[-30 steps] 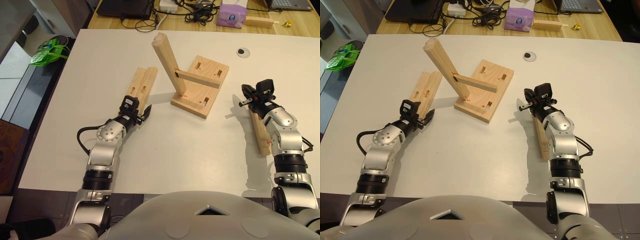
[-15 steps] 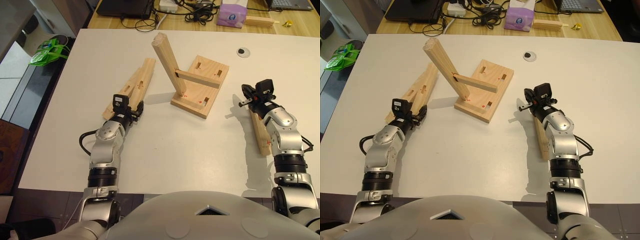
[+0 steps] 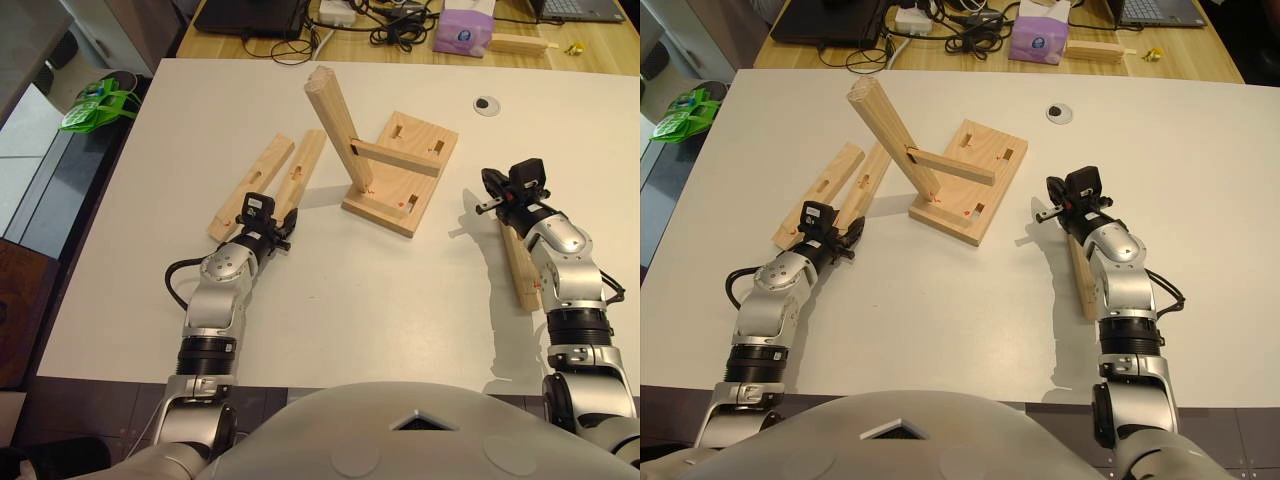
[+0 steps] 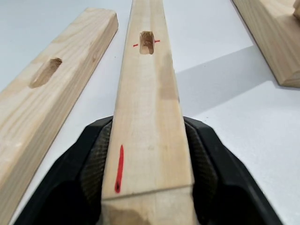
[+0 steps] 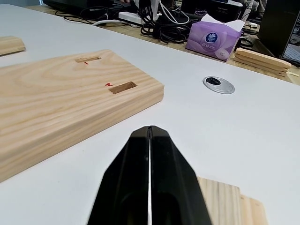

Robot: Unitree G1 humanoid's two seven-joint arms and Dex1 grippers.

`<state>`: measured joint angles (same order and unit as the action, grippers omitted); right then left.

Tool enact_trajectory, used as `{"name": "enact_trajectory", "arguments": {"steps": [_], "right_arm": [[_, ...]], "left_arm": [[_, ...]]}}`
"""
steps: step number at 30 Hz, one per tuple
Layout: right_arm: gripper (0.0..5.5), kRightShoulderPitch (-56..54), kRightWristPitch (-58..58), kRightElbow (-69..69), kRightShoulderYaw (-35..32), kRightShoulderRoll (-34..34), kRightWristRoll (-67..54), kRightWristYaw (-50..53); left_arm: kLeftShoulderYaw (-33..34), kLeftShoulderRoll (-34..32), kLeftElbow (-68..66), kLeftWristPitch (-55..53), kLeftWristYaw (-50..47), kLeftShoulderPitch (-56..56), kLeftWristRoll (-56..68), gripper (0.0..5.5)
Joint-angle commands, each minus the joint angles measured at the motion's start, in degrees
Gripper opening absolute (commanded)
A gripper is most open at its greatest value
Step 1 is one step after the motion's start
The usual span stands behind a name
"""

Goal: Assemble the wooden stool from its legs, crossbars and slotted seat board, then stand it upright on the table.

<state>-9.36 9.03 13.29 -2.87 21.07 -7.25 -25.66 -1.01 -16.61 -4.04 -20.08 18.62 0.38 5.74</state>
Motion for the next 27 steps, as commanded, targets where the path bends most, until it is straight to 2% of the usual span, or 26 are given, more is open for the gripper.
{"name": "enact_trajectory", "arguments": {"steps": [1,8,13,17,19,23,27], "right_arm": [[0.00,-1.1,-1.2,0.4,0.1,-0.1,0.5,0.2],[0.00,-3.9,-3.6,1.9,-2.6,-0.8,-0.8,2.1],[0.00,-6.7,-6.0,3.5,-6.3,-0.9,-2.7,3.8],[0.00,-14.4,-5.7,3.8,-12.3,1.7,-8.4,3.3],[0.00,-18.6,-1.5,1.8,-14.0,3.4,-12.2,1.6],[0.82,-25.7,15.4,-10.8,-14.9,5.4,-26.6,-1.8],[1.53,-34.0,31.1,-20.6,-16.2,1.6,-46.0,2.8]], "left_arm": [[0.8,1.5,-0.8,2.5,-0.1,-0.8,0.8,2.10],[2.0,3.3,0.7,7.4,-1.3,1.2,1.1,2.10],[6.5,4.4,2.6,14.4,-4.4,3.4,2.4,2.10],[10.2,0.9,7.3,18.6,-3.4,10.7,4.0,2.10],[11.3,-1.6,7.4,20.9,-1.4,13.7,4.2,2.10],[11.2,-6.4,7.6,25.6,4.5,21.0,5.1,2.10],[7.7,-8.0,5.5,30.0,10.6,29.5,4.8,2.10]]}}
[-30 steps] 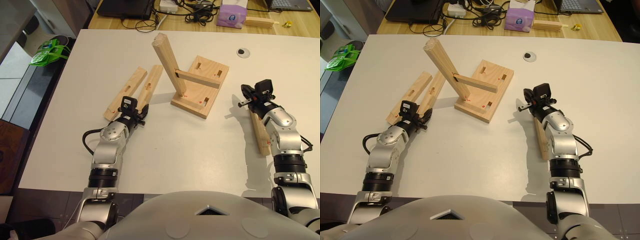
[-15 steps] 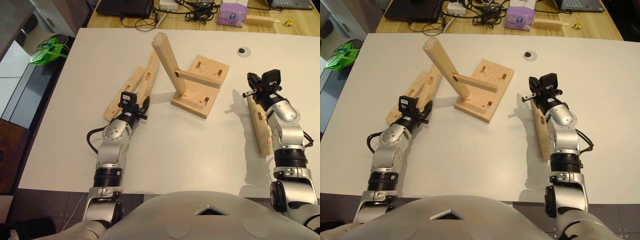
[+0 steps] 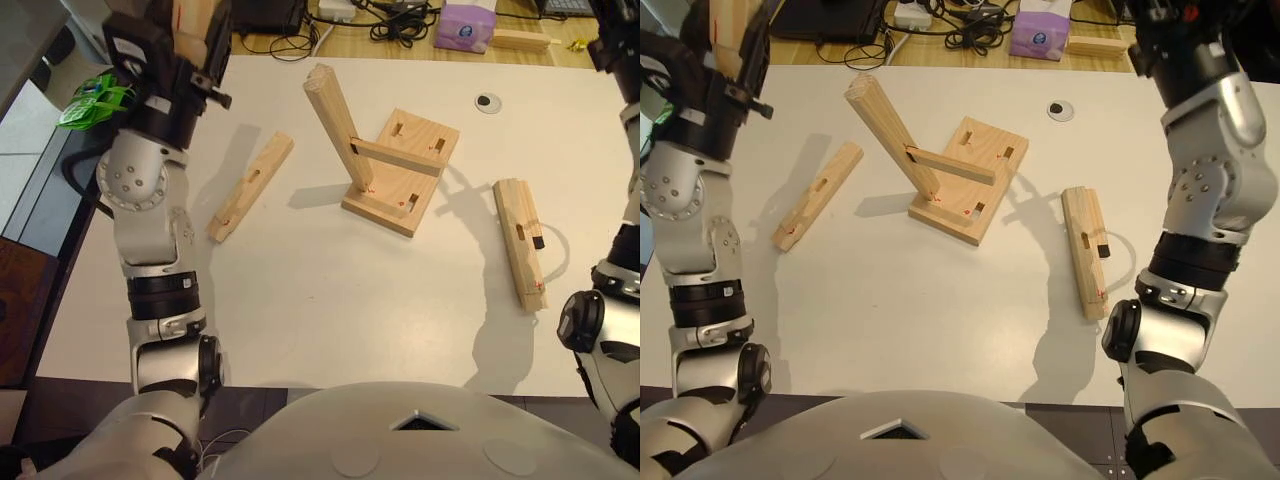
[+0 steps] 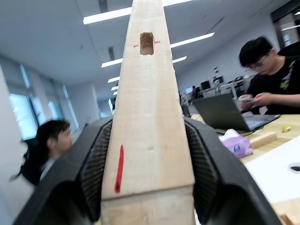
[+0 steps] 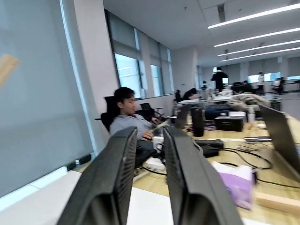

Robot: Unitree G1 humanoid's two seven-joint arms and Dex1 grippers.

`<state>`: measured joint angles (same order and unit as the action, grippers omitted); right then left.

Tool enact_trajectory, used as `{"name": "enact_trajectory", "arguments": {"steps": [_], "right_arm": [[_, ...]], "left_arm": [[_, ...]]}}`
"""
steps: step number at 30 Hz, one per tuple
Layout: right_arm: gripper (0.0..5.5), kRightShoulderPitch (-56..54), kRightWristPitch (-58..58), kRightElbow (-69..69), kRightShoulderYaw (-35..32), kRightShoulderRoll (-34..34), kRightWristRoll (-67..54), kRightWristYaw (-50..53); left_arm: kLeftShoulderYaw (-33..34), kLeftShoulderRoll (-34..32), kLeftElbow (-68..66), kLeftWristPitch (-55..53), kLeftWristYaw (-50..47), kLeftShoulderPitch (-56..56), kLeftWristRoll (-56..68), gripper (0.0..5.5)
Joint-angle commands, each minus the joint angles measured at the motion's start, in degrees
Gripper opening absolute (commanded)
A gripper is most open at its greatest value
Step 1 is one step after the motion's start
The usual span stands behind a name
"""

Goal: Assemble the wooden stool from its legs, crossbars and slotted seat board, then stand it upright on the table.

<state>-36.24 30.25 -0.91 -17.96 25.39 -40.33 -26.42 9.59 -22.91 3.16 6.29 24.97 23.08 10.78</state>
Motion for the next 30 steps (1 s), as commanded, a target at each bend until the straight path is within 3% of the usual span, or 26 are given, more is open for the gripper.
{"name": "enact_trajectory", "arguments": {"steps": [1,6,12,30], "right_arm": [[1.66,-8.7,12.0,-6.9,-1.5,-3.9,-16.5,5.3],[2.47,-13.6,16.1,-7.9,-2.5,-10.1,-29.4,15.0],[2.53,-13.7,15.5,-10.4,-3.3,-12.2,-38.9,22.5],[2.53,-11.3,9.4,-8.8,-0.1,-14.4,-33.3,28.6]], "left_arm": [[-4.0,-1.7,-2.4,4.7,5.4,7.7,-0.7,2.10],[-9.3,-1.3,-4.3,11.2,10.5,9.4,-2.7,2.10],[-12.3,-0.5,-3.3,15.0,12.9,8.7,-2.3,2.10],[-14.1,3.5,-3.9,20.8,6.7,7.5,-5.6,2.07]]}}
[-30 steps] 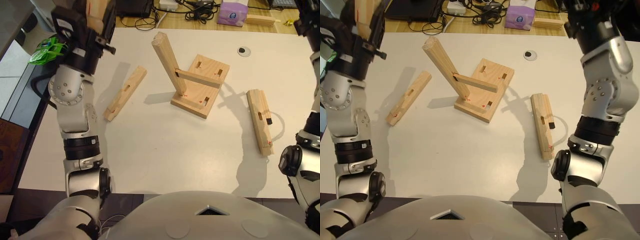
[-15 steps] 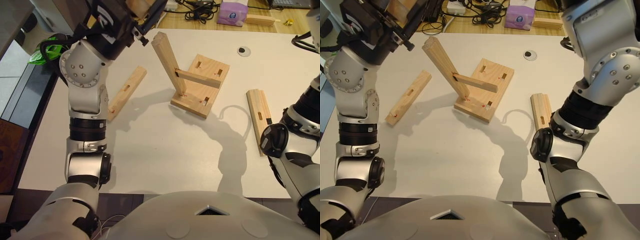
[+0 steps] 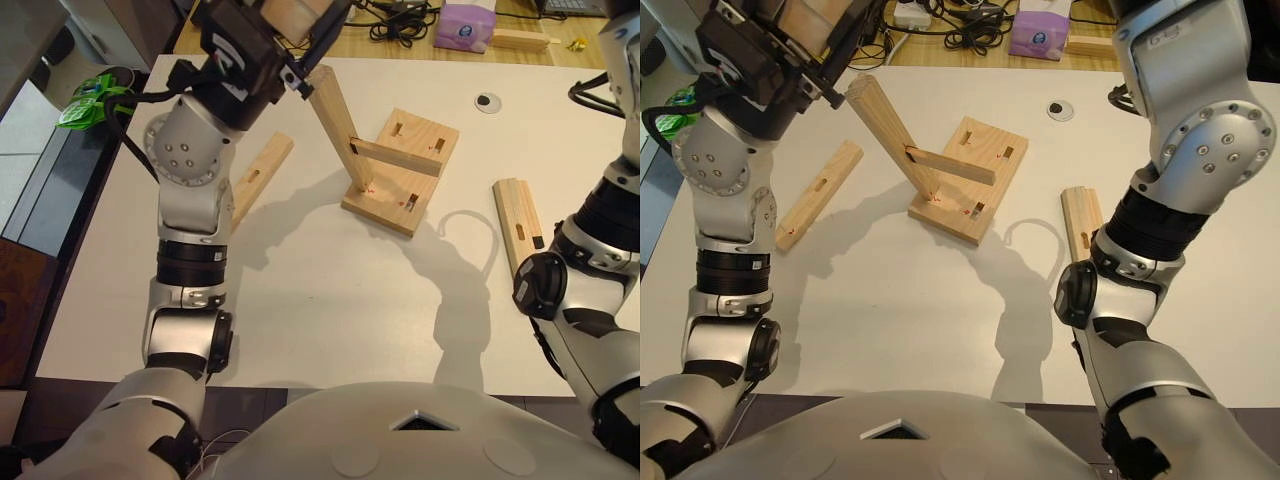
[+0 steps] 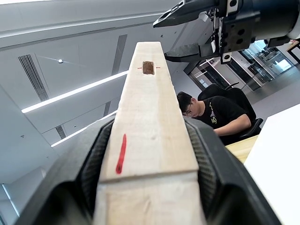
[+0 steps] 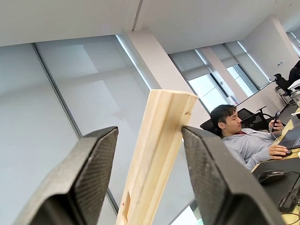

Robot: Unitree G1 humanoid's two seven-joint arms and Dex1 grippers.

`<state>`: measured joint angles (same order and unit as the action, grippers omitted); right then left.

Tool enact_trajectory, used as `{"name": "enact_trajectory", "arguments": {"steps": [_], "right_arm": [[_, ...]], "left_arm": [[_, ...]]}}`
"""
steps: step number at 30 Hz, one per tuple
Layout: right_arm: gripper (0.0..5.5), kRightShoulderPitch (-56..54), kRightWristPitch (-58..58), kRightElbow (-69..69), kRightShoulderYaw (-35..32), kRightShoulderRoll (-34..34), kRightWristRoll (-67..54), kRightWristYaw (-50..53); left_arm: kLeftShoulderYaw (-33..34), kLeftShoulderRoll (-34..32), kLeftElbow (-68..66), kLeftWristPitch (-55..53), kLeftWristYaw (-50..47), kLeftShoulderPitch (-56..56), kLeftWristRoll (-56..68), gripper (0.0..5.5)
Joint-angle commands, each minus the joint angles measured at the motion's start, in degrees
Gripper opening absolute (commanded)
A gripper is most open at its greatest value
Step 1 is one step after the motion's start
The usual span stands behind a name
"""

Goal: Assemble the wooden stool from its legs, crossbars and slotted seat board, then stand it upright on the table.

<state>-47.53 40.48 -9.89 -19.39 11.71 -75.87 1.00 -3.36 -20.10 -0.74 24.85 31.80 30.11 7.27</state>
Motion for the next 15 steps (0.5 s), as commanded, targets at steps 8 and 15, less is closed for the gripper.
{"name": "enact_trajectory", "arguments": {"steps": [8,15], "right_arm": [[2.53,1.3,-5.5,-1.9,2.8,-4.8,6.5,3.6],[1.91,1.4,-5.3,-1.7,1.5,-4.2,4.6,2.2]], "left_arm": [[-2.5,2.0,-2.1,4.8,-3.9,0.2,-7.8,2.06],[-2.1,1.3,-3.9,5.8,-3.3,-0.6,-6.4,2.06]]}}
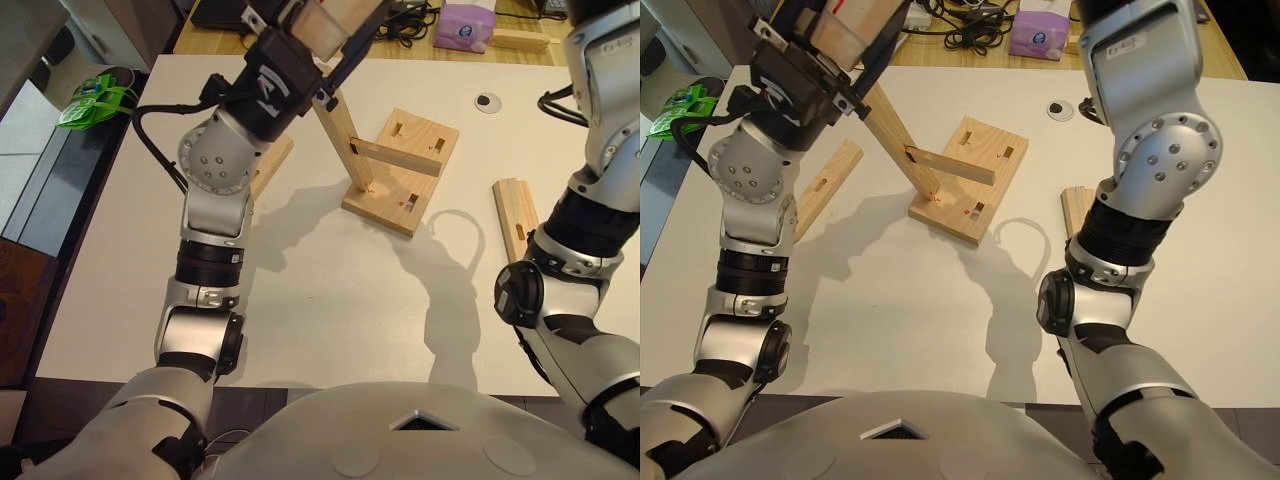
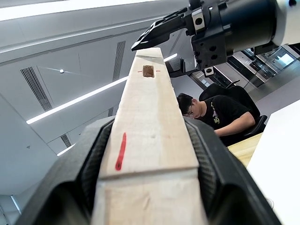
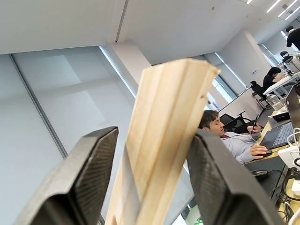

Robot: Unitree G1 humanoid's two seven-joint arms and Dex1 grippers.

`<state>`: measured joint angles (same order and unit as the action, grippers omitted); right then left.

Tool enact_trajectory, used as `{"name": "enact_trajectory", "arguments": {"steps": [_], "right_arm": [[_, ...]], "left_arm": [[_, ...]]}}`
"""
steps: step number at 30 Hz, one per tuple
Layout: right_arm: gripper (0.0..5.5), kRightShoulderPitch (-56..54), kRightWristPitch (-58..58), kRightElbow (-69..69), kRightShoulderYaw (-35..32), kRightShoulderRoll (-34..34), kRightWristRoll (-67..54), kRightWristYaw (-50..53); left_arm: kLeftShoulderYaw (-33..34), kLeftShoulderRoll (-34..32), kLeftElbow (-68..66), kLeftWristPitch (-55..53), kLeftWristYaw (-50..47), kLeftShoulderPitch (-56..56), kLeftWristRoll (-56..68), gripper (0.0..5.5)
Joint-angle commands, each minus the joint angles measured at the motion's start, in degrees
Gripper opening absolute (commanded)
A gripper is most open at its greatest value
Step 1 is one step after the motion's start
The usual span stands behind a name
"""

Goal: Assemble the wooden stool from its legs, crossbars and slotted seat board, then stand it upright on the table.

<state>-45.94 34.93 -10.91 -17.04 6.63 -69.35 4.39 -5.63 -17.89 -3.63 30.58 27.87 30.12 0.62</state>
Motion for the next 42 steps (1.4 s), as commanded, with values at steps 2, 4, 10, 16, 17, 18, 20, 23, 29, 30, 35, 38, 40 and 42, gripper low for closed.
{"name": "enact_trajectory", "arguments": {"steps": [2,4,10,16,17,18,20,23,29,30,35,38,40,42], "right_arm": [[1.71,0.1,1.4,-1.1,-1.0,1.7,-3.8,-2.8],[1.55,0.4,2.4,-1.1,-0.7,2.5,-4.9,-3.9],[1.31,2.3,4.1,-3.1,0.6,4.0,-7.4,-8.7],[1.20,3.2,4.0,-5.7,1.9,5.1,-7.1,-11.8],[1.20,3.0,3.3,-6.0,1.8,4.9,-6.8,-11.9],[1.20,2.8,2.6,-6.1,1.5,4.7,-6.7,-12.0],[1.20,2.4,0.9,-6.3,1.1,4.1,-6.4,-12.1],[1.04,2.1,-2.0,-6.6,0.0,3.1,-6.1,-12.2],[1.02,0.8,-10.8,-7.6,-4.7,1.3,-6.7,-12.0],[1.02,0.8,-11.9,-7.4,-5.2,1.8,-5.5,-12.1],[1.02,3.8,-16.0,-5.3,-6.0,8.1,5.6,-15.1],[1.02,5.6,-16.9,-3.9,-5.0,10.8,11.5,-17.4],[1.02,7.2,-17.1,-2.9,-4.2,12.7,15.6,-18.7],[1.02,8.6,-17.0,-2.4,-4.2,13.6,17.5,-19.6]], "left_arm": [[-0.1,-1.0,-0.8,0.3,1.1,-0.8,0.7,2.06],[-0.6,-1.0,-0.3,0.3,1.5,-0.9,1.0,2.06],[-0.4,-1.3,-1.8,0.7,1.6,-0.6,0.8,2.06],[0.8,-2.0,-4.6,1.9,0.8,0.8,0.5,2.06],[0.8,-2.0,-4.7,2.0,0.7,0.8,0.4,2.06],[0.6,-1.9,-4.6,2.0,0.6,0.8,0.4,2.06],[0.4,-1.7,-4.3,2.0,0.3,0.8,0.1,2.06],[0.8,-1.5,-4.1,1.7,-0.7,1.0,-0.2,2.68],[5.1,-3.0,-2.4,-0.5,-5.0,1.6,-1.0,3.61],[6.7,-4.0,-1.9,-1.0,-5.9,1.2,-1.2,3.63],[10.8,-7.1,-7.5,-7.3,-7.3,-6.7,-1.3,3.63],[8.3,-5.1,-12.3,-10.7,-6.0,-10.2,-1.4,3.63],[4.9,-3.4,-16.3,-13.1,-4.6,-12.3,-2.6,3.63],[2.1,-2.5,-18.1,-14.4,-3.4,-13.8,-3.8,3.63]]}}
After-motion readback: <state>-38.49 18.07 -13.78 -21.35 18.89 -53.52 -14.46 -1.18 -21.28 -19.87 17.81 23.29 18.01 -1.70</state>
